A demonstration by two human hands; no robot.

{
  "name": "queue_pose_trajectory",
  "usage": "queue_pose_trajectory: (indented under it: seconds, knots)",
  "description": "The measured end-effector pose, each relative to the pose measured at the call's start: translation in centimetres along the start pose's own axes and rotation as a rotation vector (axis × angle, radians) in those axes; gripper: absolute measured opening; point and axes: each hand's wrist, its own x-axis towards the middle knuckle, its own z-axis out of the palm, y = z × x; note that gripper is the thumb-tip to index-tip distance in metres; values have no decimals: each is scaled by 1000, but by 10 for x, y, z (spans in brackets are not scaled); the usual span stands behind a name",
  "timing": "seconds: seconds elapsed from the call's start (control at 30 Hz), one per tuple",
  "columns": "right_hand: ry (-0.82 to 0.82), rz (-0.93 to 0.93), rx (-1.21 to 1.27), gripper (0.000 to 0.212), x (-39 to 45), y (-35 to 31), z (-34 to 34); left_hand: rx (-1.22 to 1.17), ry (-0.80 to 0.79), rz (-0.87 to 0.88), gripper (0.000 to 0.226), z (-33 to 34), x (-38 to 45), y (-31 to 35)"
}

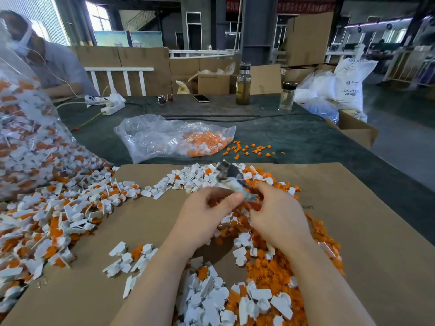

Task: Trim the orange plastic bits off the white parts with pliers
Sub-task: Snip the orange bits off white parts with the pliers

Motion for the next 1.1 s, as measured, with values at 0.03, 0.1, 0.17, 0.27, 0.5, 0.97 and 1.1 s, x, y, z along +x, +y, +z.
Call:
queue_pose_trajectory:
  seconds: [0.03,0.1,0.17,0.27,0.5,0.97,1.1]
  knots:
    - [-18,-55,25,16,-1,-3,2,-103,-24,-18,31,0,-2,3]
    - [-58,-137,57,23,-1,-7,5,-216,-13,-53,18,2,-5,5]
    - [-114,-164,36,34,-1,-6,7,-256,34,-81,17,2,-6,6]
    - [-159,-135,-14,55,-1,-2,8,-281,51,-110,24,4,-4,6]
    - [-35,-64,7,48,1,12,11,-12,20,-59,19,-2,1,3]
    - [-1,178,-100,17,13,19,26,617,-63,35,24,5,2,-7]
    - [-2,160,-92,19,11,18,25,507,-59,-6,9,5,-1,-4]
